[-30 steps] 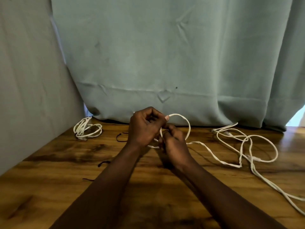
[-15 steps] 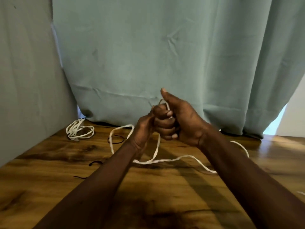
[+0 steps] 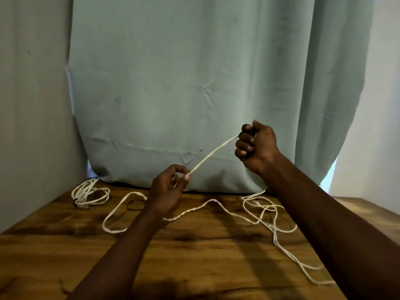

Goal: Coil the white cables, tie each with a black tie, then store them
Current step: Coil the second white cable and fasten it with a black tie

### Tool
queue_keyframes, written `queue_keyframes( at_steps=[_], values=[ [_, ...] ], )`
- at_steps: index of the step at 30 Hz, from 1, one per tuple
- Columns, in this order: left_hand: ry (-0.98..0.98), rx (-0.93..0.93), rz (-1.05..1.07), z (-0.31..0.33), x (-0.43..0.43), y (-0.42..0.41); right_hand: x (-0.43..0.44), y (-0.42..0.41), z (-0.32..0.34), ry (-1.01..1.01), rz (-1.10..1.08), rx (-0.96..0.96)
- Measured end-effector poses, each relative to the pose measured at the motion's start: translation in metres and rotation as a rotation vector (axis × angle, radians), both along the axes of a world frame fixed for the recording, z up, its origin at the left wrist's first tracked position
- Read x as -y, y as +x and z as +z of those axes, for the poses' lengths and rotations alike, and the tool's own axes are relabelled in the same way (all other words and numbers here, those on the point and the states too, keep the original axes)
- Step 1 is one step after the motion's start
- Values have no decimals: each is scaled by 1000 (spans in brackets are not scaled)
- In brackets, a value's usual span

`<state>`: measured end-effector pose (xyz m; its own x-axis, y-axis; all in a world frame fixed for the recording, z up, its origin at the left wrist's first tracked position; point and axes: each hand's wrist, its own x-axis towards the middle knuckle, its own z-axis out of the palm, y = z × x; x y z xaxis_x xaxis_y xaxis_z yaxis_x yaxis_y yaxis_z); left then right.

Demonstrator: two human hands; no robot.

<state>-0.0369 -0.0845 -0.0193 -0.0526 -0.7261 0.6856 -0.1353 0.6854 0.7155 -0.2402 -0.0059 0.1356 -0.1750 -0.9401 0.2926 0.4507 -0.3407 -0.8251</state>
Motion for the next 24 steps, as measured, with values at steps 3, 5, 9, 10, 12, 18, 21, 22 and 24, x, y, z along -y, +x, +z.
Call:
queue_keyframes(
  at_steps=[3, 5, 9, 10, 12, 18, 21, 22, 24],
  values=[
    [-279, 471, 266, -24, 3, 2, 4, -2, 11, -70, -80, 157],
    [-387, 585, 326, -27, 2, 6, 7, -11, 21, -102, -151, 187],
    [-591, 649, 354, -20, -6, -3, 25, -15, 19, -39, -247, -140],
    [-639, 683, 338, -20, -8, -8, 31, -10, 11, -27, -232, -219],
    [-740, 746, 319, -22, -11, -17, 41, 3, -11, -43, -179, -384],
    [-735, 462, 356, -13, -7, -10, 49, 25, -88, 23, -106, -1159],
    [-604, 364, 443, -12, 3, 1, 47, 33, -110, 106, 8, -1050],
    [-556, 343, 448, -13, 6, 4, 46, 35, -115, 136, 93, -937],
    [-453, 280, 354, -17, 13, 5, 45, 39, -123, 218, 318, -707]
  ],
)
